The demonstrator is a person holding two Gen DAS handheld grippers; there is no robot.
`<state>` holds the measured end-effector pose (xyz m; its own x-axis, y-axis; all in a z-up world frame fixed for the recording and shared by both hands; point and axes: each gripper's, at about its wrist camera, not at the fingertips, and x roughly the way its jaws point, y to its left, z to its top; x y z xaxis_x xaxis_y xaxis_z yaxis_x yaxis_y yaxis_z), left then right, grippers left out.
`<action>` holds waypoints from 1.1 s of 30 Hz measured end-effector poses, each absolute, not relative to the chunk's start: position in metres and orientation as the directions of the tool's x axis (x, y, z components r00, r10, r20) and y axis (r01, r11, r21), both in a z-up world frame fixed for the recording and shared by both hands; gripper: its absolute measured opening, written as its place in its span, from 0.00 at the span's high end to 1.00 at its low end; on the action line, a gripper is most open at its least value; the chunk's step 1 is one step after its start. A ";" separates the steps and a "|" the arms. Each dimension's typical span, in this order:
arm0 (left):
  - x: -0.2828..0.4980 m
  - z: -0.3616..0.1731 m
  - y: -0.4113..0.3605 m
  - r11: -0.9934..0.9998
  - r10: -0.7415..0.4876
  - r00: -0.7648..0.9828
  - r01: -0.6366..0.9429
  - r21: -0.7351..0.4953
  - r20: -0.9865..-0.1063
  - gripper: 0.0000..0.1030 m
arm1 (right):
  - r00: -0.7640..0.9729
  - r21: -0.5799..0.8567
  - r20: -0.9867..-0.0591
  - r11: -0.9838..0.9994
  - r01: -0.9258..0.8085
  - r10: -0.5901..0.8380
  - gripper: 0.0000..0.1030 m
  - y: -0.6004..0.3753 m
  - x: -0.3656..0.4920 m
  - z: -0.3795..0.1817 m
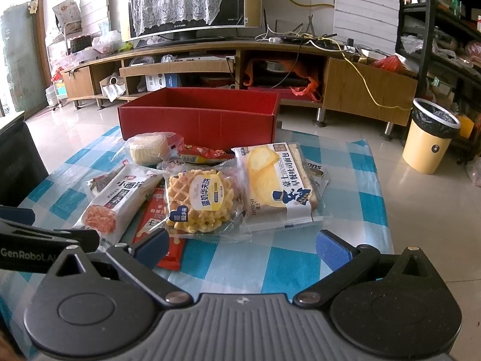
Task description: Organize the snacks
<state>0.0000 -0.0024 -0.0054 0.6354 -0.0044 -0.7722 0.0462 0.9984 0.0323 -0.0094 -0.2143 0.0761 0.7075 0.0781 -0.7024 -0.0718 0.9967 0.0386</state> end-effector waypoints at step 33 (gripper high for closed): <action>0.000 -0.007 -0.002 0.998 -0.003 0.633 0.047 0.034 -0.774 0.00 | 0.686 0.053 -0.722 0.996 -0.069 0.086 0.00 -0.215 -0.008 0.074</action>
